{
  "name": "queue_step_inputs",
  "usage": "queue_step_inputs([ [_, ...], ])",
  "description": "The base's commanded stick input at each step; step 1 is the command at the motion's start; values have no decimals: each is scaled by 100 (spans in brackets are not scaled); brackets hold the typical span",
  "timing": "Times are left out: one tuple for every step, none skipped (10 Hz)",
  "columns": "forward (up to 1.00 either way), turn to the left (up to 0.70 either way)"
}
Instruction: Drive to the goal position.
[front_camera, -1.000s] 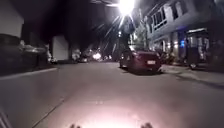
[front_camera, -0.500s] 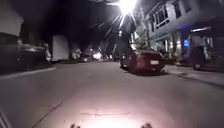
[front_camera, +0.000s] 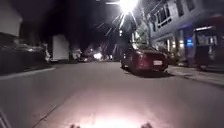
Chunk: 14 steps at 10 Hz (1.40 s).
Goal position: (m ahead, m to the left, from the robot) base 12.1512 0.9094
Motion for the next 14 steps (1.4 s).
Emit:
queue_step_inputs([
  [60,0],
  [60,0],
  [60,0],
  [60,0],
  [60,0],
  [60,0],
  [60,0],
  [60,0],
  [60,0],
  [60,0],
  [60,0],
  [60,0],
  [60,0],
  [60,0],
])
